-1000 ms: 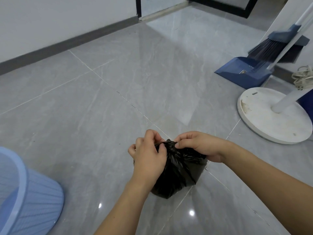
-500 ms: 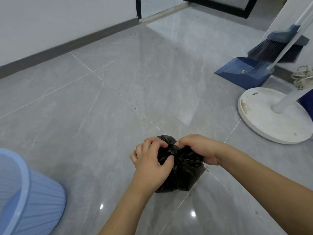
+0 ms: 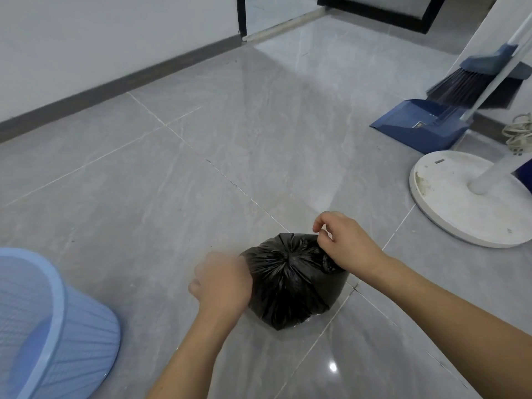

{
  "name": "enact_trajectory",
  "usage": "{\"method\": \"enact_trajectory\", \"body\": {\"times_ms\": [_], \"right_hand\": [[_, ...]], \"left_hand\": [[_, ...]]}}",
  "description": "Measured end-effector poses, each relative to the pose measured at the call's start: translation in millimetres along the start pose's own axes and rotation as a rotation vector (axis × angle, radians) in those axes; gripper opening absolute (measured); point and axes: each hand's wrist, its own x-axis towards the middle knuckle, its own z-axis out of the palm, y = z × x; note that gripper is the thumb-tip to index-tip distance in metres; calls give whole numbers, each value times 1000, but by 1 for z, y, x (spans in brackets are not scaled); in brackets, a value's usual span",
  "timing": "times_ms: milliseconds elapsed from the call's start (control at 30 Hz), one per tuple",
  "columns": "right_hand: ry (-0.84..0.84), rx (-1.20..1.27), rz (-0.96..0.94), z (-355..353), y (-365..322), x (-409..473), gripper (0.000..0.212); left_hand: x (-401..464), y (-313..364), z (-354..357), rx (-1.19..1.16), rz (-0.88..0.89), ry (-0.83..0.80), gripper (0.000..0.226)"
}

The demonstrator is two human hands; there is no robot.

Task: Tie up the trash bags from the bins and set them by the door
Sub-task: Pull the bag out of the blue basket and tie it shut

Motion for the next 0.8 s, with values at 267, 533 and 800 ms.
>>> {"method": "enact_trajectory", "body": {"times_ms": [267,533,800], "right_hand": [[81,16,51,16,9,-4,17],[25,447,37,34,25,-19,65],[-5,931,348,65,42,-38,56]], "left_hand": [[10,-11,8,-397,131,139,47],[13,-22,38,-849,126,-6,42],[19,-14,66,-925,91,3,35]]}}
